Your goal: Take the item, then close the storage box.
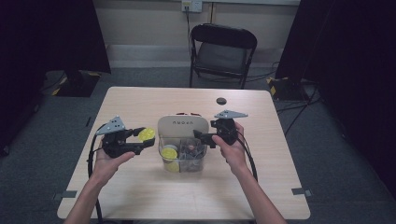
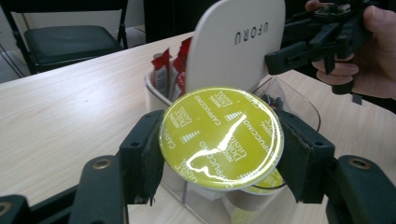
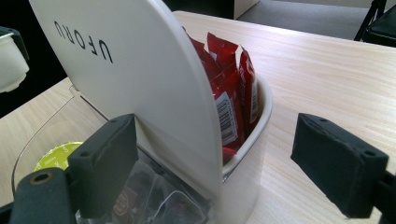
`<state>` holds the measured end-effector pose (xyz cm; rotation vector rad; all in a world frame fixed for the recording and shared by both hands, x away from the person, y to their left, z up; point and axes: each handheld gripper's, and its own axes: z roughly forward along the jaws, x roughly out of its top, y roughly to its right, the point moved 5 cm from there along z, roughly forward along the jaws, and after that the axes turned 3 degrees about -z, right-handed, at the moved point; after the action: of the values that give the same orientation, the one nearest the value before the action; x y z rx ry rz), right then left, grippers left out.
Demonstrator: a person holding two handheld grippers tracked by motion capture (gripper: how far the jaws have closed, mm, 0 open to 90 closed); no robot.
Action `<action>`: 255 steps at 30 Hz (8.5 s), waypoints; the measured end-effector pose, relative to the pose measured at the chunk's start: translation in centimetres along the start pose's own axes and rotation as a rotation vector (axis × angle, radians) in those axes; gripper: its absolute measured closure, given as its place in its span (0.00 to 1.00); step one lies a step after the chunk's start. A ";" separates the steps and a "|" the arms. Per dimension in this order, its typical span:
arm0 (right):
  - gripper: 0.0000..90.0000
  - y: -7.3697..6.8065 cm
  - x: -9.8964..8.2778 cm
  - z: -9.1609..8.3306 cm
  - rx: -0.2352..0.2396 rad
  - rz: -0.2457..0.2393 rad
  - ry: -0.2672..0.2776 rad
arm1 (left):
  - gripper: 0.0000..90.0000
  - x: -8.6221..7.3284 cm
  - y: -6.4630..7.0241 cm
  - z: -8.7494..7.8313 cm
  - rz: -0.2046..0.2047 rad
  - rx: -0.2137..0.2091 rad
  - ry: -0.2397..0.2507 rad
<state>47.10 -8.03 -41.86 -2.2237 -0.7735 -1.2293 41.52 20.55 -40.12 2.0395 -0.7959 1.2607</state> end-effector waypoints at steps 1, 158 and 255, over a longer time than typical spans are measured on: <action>0.15 0.0 0.0 0.0 -0.001 -0.001 0.000 | 0.42 0.0 -0.1 -0.1 -0.004 0.004 0.002; 0.44 -0.5 1.4 -1.7 0.067 0.029 0.072 | 0.16 -13.7 -6.1 -0.6 -0.024 0.302 -0.331; 0.16 -3.7 -3.2 -4.0 0.079 0.007 -0.008 | 0.16 -13.8 -6.1 -0.5 -0.029 0.299 -0.329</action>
<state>40.85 -8.71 -42.16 -2.1670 -0.8029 -1.1674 40.76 27.21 -53.60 2.5348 -0.7534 1.0942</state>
